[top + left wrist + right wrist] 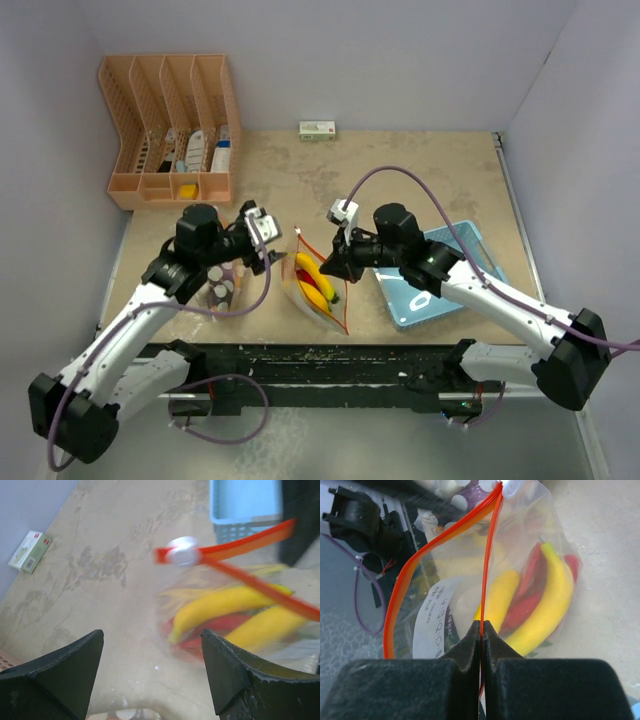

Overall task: Place the food in the zip-top bag and seal the zipper
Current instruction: Adjust the zipper food storage bag at the center of the board, then zip the zipper food storage bag at the center of the board.

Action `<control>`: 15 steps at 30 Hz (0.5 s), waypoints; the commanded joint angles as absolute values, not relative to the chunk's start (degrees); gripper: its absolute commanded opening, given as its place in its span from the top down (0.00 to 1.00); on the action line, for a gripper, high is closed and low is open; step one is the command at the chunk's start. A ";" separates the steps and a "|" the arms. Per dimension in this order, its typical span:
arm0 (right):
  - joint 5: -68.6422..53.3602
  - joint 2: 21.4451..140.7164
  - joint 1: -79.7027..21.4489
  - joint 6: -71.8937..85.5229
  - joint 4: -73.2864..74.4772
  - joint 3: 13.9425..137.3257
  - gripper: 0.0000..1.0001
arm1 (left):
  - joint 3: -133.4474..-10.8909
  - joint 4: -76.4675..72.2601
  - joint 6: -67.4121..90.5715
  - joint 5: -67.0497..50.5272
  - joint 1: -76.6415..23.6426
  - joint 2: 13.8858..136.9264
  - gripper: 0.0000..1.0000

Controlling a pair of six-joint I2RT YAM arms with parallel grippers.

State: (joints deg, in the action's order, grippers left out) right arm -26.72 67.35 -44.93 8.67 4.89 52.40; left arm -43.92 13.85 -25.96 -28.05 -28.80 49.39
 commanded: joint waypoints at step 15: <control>-34.19 66.58 -44.51 3.11 6.44 56.65 1.00 | -43.96 -9.27 -16.76 -76.42 -15.62 60.28 0.17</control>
State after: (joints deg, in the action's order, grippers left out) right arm -32.75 67.16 -44.82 4.97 7.11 52.86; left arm -43.86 -2.20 -22.17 -63.51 -16.01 60.01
